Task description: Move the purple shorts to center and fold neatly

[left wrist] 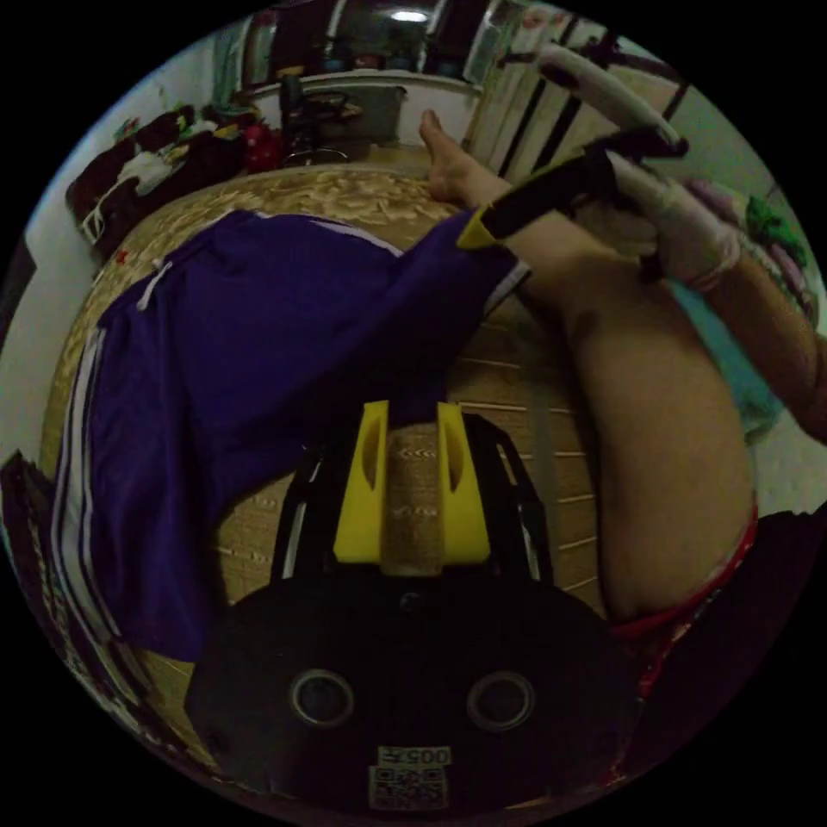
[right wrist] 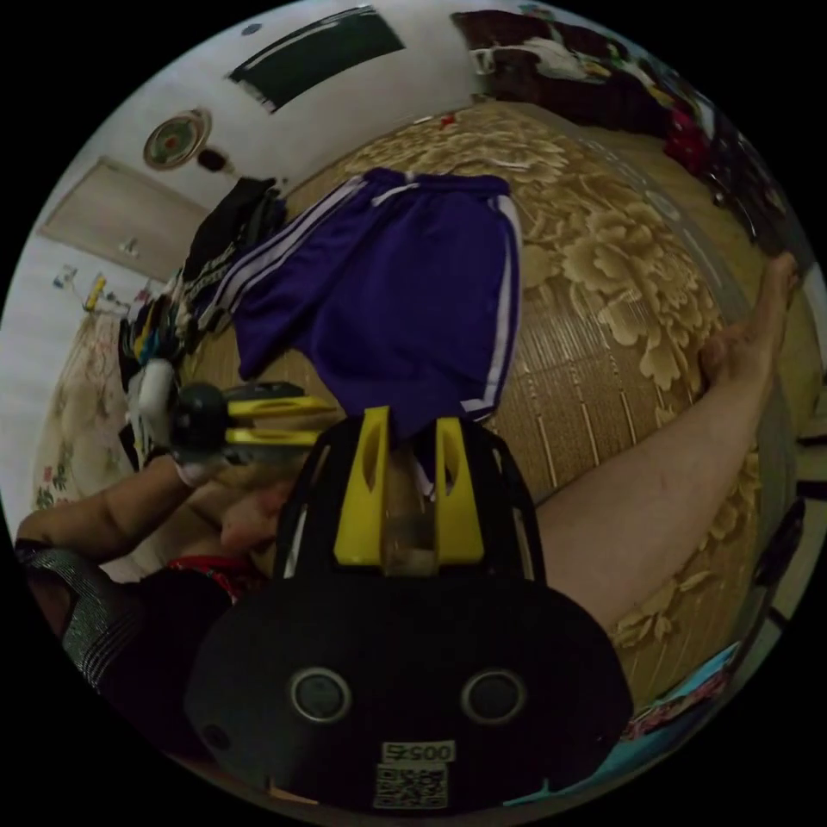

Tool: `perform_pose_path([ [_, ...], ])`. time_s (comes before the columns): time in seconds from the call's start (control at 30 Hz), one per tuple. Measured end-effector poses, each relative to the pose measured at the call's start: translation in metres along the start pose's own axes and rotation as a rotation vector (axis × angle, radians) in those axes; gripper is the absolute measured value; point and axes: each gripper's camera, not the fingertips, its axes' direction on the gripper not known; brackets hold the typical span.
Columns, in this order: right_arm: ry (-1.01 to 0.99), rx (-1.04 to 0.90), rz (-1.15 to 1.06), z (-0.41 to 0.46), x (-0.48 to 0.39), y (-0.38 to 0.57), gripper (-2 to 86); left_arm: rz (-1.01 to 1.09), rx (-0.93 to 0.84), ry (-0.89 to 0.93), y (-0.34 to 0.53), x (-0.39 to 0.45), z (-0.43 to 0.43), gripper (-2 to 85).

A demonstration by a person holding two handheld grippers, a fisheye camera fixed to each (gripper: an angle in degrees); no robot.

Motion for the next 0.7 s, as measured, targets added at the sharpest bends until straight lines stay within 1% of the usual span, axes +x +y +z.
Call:
perform_pose_path([
  [0.17,-0.046,-0.001,0.085,-0.014,0.055,-0.017,3.8,0.136,-0.1,-0.076,-0.055,0.006,0.06,10.8],
  [0.2,-0.051,-0.004,0.089,-0.016,0.06,-0.019,3.6,0.134,-0.086,-0.083,-0.065,0.002,0.068,10.1],
  [0.33,-0.108,-0.031,0.08,-0.033,0.083,-0.022,0.5,0.077,-0.156,-0.001,-0.088,-0.022,0.085,6.1],
  [0.37,-0.125,-0.039,0.061,-0.039,0.084,-0.02,-0.1,0.054,-0.167,0.064,-0.09,-0.032,0.086,5.7],
  [0.4,-0.134,-0.041,0.049,-0.043,0.084,-0.018,-0.4,0.029,-0.15,0.129,-0.087,-0.042,0.082,5.7],
  [0.5,-0.208,-0.046,-0.009,-0.057,0.077,-0.005,-0.8,-0.033,-0.098,0.246,-0.069,-0.064,0.065,5.6],
  [0.57,-0.331,-0.055,-0.039,-0.059,0.066,0.008,-0.7,-0.067,-0.081,0.253,-0.052,-0.075,0.054,5.7],
  [0.67,-0.471,-0.118,-0.067,-0.042,0.046,0.019,-0.1,-0.157,-0.069,0.245,-0.021,-0.096,0.045,5.8],
  [0.7,-0.493,-0.135,-0.071,-0.037,0.042,0.02,0.0,-0.189,-0.092,0.255,-0.011,-0.104,0.047,5.8],
])
